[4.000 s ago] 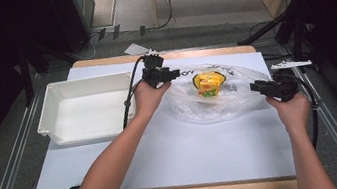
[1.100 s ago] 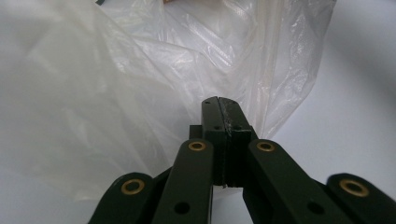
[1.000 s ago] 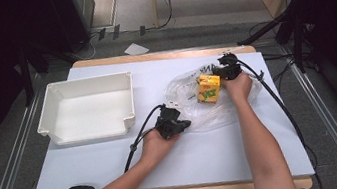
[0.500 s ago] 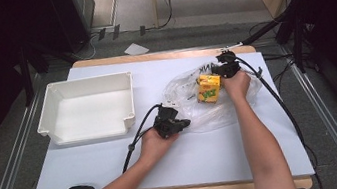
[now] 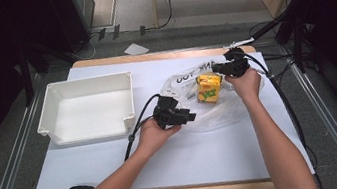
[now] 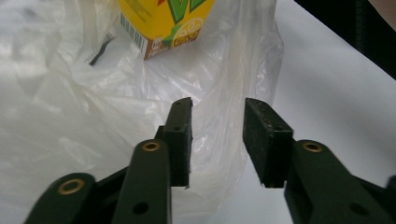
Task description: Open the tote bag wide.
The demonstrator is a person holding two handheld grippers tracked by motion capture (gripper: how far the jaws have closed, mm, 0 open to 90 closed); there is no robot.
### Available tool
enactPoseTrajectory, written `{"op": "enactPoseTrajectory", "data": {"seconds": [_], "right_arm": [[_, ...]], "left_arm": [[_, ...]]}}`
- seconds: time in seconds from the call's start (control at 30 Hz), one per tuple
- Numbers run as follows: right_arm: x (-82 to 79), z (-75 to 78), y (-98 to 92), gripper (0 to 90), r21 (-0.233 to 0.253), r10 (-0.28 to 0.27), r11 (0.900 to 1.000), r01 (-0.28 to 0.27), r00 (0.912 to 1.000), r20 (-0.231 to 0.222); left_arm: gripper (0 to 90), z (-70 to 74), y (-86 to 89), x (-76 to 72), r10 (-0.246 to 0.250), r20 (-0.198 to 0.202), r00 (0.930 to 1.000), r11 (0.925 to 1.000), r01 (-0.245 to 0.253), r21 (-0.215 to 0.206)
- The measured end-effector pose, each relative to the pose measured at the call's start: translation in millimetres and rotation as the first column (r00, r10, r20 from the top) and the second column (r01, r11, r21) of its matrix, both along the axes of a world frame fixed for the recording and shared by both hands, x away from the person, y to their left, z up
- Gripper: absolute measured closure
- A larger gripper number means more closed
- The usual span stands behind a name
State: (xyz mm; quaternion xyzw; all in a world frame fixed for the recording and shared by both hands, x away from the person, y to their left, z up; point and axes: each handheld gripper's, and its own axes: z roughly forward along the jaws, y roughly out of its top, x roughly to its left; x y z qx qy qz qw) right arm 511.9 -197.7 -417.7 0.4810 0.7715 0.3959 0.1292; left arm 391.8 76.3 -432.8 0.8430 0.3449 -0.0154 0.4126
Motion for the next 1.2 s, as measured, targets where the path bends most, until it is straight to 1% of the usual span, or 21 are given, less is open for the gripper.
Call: {"op": "enactPoseTrajectory", "data": {"seconds": [0.03, 0.17, 0.2, 0.23, 0.3, 0.37, 0.43, 0.47, 0.5, 0.53, 0.57, 0.63, 0.7, 0.73, 0.8, 0.83, 0.93, 1.07, 1.2], "right_arm": [[-1.3, 1.4, -0.8, 75.7, 0.007, 0.005, 1.0, -0.005, 1.0, 0.001], [-12.1, 11.3, -5.0, 72.9, 0.017, 0.017, 1.0, -0.017, 0.9998, 0.011], [-15.1, 13.6, -6.5, 72.7, 0.021, 0.022, 1.0, -0.022, 0.9996, 0.016], [-18.8, 15.9, -7.8, 71.8, 0.025, 0.025, 0.999, -0.025, 0.9996, 0.011], [-26.1, 17.6, -10.6, 70.8, 0.02, 0.036, 0.999, -0.036, 0.9993, 0.013], [-34.0, 16.5, -14.2, 70.2, 0.002, 0.032, 0.999, -0.032, 0.9993, 0.021], [-41.2, 15.2, -18.6, 69.6, 0.002, 0.028, 1.0, -0.028, 0.9994, 0.02], [-44.8, 15.0, -20.9, 69.6, 0.009, 0.023, 1.0, -0.023, 0.9994, 0.026], [-48.5, 15.0, -22.7, 69.6, 0.014, 0.013, 1.0, -0.013, 0.9997, 0.023], [-52.0, 14.6, -24.4, 69.6, 0.019, 0.003, 1.0, -0.003, 0.9999, 0.015], [-55.8, 13.6, -26.0, 69.6, 0.02, -0.004, 1.0, 0.004, 1.0, 0.005], [-65.5, 10.1, -29.2, 69.5, 0.007, 0.001, 1.0, -0.001, 1.0, 0.007], [-75.7, 6.5, -32.5, 68.0, 0.013, 0.0, 1.0, 0.0, 1.0, 0.009], [-80.6, 5.2, -34.2, 67.2, 0.016, 0.001, 1.0, -0.001, 0.9999, 0.013], [-89.4, 3.0, -36.8, 65.7, 0.028, -0.001, 1.0, 0.001, 1.0, 0.008], [-93.1, 1.7, -37.5, 65.5, 0.034, -0.002, 0.999, 0.001, 1.0, 0.004], [-104.0, -1.9, -37.1, 64.0, 0.033, 0.012, 0.999, -0.012, 0.9999, -0.002], [-116.1, -6.1, -35.4, 62.2, 0.048, 0.02, 0.999, -0.02, 0.9998, -0.001], [-125.6, -9.8, -32.3, 63.5, 0.043, 0.033, 0.999, -0.033, 0.9995, -0.002]], "left_arm": [[57.7, 3.4, 0.0, 1.3, -0.01, -0.002, 0.9999, 0.9998, 0.01, 0.015], [52.5, 11.5, 1.2, 4.1, -0.024, 0.011, 0.9997, 0.9997, 0.024, 0.0], [51.1, 13.7, 1.3, 4.8, -0.03, 0.019, 0.9994, 0.9995, 0.03, 0.002], [50.4, 15.6, 1.0, 5.8, -0.034, 0.025, 0.9991, 0.9994, 0.033, 0.01], [49.2, 18.1, 1.3, 9.0, -0.042, 0.027, 0.9987, 0.999, 0.042, 0.017], [48.9, 19.9, 2.6, 12.1, -0.039, 0.029, 0.9988, 0.9992, 0.039, 0.011], [48.0, 20.8, 3.7, 15.3, -0.042, 0.026, 0.9988, 0.9991, 0.042, 0.0], [47.3, 21.5, 3.8, 17.3, -0.048, 0.023, 0.9986, 0.9988, 0.048, 0.011], [46.7, 22.2, 3.2, 18.7, -0.047, 0.023, 0.9986, 0.9987, 0.046, 0.019], [45.8, 23.1, 3.0, 20.1, -0.056, 0.021, 0.9982, 0.9982, 0.056, 0.024], [45.2, 23.9, 3.0, 21.0, -0.063, 0.013, 0.998, 0.9978, 0.062, 0.022], [42.9, 25.6, 2.1, 22.9, -0.087, 0.005, 0.9962, 0.9952, 0.087, 0.044], [42.8, 27.6, 1.6, 23.0, -0.098, 0.025, 0.9949, 0.9939, 0.097, 0.053], [42.7, 28.6, 1.9, 24.1, -0.104, 0.028, 0.9942, 0.9935, 0.102, 0.051], [42.3, 30.2, 1.9, 26.4, -0.1, 0.018, 0.9948, 0.9942, 0.099, 0.042], [42.0, 30.5, 2.2, 27.0, -0.096, 0.02, 0.9951, 0.9949, 0.096, 0.032], [41.4, 30.9, 3.9, 28.1, -0.097, 0.028, 0.9949, 0.9951, 0.097, 0.02], [41.3, 30.1, 5.9, 29.8, -0.095, 0.024, 0.9952, 0.9953, 0.094, 0.02], [41.3, 30.1, 8.1, 30.4, -0.101, 0.029, 0.9945, 0.9946, 0.1, 0.026]]}}
